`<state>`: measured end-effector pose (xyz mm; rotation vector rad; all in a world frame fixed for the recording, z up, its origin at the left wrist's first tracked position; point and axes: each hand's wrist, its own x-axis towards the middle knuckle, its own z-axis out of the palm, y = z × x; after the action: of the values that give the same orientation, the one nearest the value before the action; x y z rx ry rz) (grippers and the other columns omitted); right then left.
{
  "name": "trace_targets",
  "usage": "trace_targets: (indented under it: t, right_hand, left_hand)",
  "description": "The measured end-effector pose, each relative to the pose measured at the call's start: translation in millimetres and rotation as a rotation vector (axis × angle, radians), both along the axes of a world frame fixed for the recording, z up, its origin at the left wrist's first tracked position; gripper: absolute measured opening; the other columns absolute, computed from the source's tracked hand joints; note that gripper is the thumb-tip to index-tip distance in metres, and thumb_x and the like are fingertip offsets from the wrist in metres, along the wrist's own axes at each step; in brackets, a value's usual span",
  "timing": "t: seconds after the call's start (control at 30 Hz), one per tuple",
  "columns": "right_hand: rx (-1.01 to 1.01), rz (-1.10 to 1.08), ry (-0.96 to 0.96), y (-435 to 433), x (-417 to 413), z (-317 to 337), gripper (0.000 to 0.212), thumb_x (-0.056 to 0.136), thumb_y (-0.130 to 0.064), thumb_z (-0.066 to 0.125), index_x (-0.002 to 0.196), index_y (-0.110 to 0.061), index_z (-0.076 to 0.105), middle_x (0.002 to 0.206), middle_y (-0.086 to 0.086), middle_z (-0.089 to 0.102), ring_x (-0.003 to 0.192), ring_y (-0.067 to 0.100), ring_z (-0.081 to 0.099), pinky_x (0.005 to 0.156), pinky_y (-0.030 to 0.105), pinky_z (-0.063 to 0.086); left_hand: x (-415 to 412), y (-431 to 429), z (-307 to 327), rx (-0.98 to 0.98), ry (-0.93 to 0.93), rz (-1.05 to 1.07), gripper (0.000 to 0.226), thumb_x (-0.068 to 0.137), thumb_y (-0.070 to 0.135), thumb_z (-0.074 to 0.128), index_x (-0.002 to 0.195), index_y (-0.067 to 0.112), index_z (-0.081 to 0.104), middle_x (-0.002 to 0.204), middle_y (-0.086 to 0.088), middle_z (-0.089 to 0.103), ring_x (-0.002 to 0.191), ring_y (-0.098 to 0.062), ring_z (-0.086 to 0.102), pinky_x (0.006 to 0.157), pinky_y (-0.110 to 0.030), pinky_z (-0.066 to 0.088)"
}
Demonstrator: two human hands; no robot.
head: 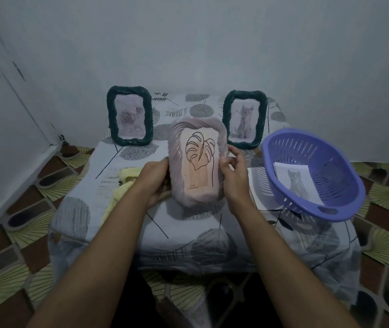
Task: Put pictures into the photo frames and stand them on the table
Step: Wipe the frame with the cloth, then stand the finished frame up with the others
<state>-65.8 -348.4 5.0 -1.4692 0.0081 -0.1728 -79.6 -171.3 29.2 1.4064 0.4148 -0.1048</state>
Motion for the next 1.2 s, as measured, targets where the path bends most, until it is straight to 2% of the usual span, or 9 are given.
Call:
trace_targets:
  t: [0.1, 0.17, 0.23, 0.33, 0.43, 0.6, 0.7, 0.77, 1.2]
  right_hand:
    - [-0.078, -0.041, -0.088, 6.9, 9.6, -4.6, 0.028, 0.104, -0.016, 0.048, 0.127, -0.031, 0.046, 0.103, -0.008, 0.058, 0.095, 0.006, 0.062, 0.080, 0.026, 0.054]
    - [-0.138, -0.042, -0.134, 13.4, 17.7, -7.4, 0.029, 0.105, -0.021, 0.047, 0.132, -0.030, 0.044, 0.108, -0.009, 0.057, 0.101, 0.010, 0.062, 0.087, 0.035, 0.056]
    - [-0.177, -0.036, -0.169, 19.4, 28.5, -8.4, 0.034, 0.106, -0.025, 0.045, 0.139, -0.025, 0.040, 0.113, -0.010, 0.056, 0.105, 0.005, 0.062, 0.087, 0.030, 0.056]
    - [-0.204, -0.021, -0.196, 27.7, 48.9, -4.9, 0.034, 0.106, -0.026, 0.043, 0.140, -0.024, 0.037, 0.114, -0.013, 0.054, 0.105, 0.000, 0.058, 0.080, 0.013, 0.051]
    - [-0.215, 0.001, -0.188, 35.0, 72.5, -0.9, 0.026, 0.106, -0.027, 0.043, 0.131, -0.034, 0.037, 0.115, -0.016, 0.054, 0.107, -0.003, 0.055, 0.080, 0.009, 0.048]
    - [-0.254, 0.012, -0.143, 45.8, 114.4, -1.5, 0.040, 0.106, -0.030, 0.043, 0.145, -0.026, 0.035, 0.136, -0.003, 0.052, 0.123, 0.015, 0.054, 0.102, 0.033, 0.048]
    - [-0.257, 0.021, -0.113, 48.2, 134.6, 1.0, 0.043, 0.107, -0.027, 0.041, 0.149, -0.029, 0.032, 0.135, -0.007, 0.050, 0.121, 0.013, 0.052, 0.099, 0.030, 0.045]
    - [-0.274, 0.009, -0.096, 49.1, 146.7, -0.5, 0.045, 0.106, -0.028, 0.041, 0.150, -0.032, 0.031, 0.142, -0.004, 0.048, 0.127, 0.016, 0.050, 0.106, 0.037, 0.043]
    - [-0.340, -0.008, -0.031, 48.2, 181.5, -28.2, 0.057, 0.106, -0.028, 0.042, 0.158, -0.031, 0.019, 0.159, -0.004, 0.034, 0.144, 0.015, 0.034, 0.120, 0.044, 0.030]
  left_hand:
    - [11.2, 2.3, 2.6, -0.205, 0.020, -0.090, 0.035, 0.101, 0.031, 0.044, 0.107, 0.007, 0.069, 0.097, -0.011, 0.074, 0.089, -0.026, 0.070, 0.068, -0.033, 0.059]
    - [24.4, 3.3, 1.3, -0.246, -0.019, -0.074, 0.042, 0.104, 0.030, 0.036, 0.117, 0.006, 0.067, 0.110, -0.013, 0.073, 0.105, -0.028, 0.069, 0.079, -0.038, 0.059]
    - [41.5, 4.7, 0.1, -0.231, -0.046, -0.034, 0.046, 0.105, 0.030, 0.031, 0.120, 0.006, 0.066, 0.113, -0.014, 0.073, 0.109, -0.029, 0.067, 0.086, -0.043, 0.057]
    - [70.2, 10.8, -0.2, -0.147, -0.066, 0.050, 0.048, 0.103, 0.032, 0.030, 0.118, 0.008, 0.068, 0.109, -0.014, 0.074, 0.106, -0.031, 0.069, 0.090, -0.050, 0.057]
    - [101.0, 16.3, 1.1, -0.072, -0.092, 0.142, 0.045, 0.103, 0.031, 0.032, 0.102, 0.012, 0.072, 0.100, -0.012, 0.075, 0.098, -0.029, 0.070, 0.091, -0.051, 0.056]
    - [150.3, 28.4, -3.6, -0.012, -0.127, 0.174, 0.040, 0.102, 0.031, 0.032, 0.098, 0.016, 0.069, 0.104, -0.010, 0.073, 0.102, -0.027, 0.066, 0.099, -0.051, 0.051]
    - [178.5, 33.7, -8.3, -0.009, -0.148, 0.159, 0.044, 0.102, 0.034, 0.030, 0.110, 0.015, 0.069, 0.110, -0.009, 0.072, 0.106, -0.027, 0.066, 0.099, -0.052, 0.051]
    - [195.4, 35.5, -12.9, -0.003, -0.153, 0.148, 0.047, 0.102, 0.036, 0.030, 0.115, 0.015, 0.069, 0.111, -0.008, 0.073, 0.107, -0.027, 0.066, 0.098, -0.052, 0.051]
    - [252.9, 37.9, -50.2, -0.019, -0.096, 0.087, 0.056, 0.087, 0.044, 0.031, 0.114, 0.014, 0.071, 0.104, -0.012, 0.075, 0.102, -0.032, 0.070, 0.089, -0.057, 0.055]
